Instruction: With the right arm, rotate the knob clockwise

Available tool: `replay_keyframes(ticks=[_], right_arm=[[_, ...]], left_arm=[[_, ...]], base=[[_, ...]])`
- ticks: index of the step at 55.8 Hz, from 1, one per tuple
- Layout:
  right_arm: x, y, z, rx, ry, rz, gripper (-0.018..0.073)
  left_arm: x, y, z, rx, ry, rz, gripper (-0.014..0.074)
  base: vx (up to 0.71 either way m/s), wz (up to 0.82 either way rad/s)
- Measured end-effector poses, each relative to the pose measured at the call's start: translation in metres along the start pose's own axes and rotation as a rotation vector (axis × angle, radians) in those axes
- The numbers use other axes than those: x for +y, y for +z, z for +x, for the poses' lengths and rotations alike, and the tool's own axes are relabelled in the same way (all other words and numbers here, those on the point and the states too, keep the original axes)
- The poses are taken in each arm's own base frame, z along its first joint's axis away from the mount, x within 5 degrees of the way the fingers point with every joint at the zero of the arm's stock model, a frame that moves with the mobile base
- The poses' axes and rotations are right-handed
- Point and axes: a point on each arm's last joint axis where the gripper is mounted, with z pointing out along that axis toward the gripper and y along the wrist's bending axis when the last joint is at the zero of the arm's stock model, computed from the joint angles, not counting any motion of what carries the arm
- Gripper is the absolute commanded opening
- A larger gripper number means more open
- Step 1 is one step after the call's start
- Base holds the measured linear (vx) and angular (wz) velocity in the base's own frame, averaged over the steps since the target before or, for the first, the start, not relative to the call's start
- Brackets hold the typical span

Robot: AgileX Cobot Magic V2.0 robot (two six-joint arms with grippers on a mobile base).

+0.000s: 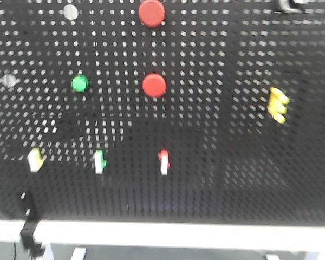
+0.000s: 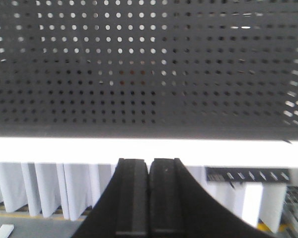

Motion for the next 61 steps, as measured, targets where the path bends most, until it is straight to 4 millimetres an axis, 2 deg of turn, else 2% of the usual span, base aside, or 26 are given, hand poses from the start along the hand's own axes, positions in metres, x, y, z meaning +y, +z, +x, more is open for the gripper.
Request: replay_keyframes(ticks=[27,61], right_arm=[[0.0000,0.0000,0.0000,0.000,0.000,0.000,-0.0007],[0.0000,0.0000,0.0000,0.000,0.000,0.000,-0.0007]], left_arm=[[0.0000,0.0000,0.0000,0.000,0.000,0.000,-0.0006],[0.0000,0.0000,0.0000,0.000,0.000,0.000,-0.0006]], base=[[0.22,-0.04],[0.02,-0.02]])
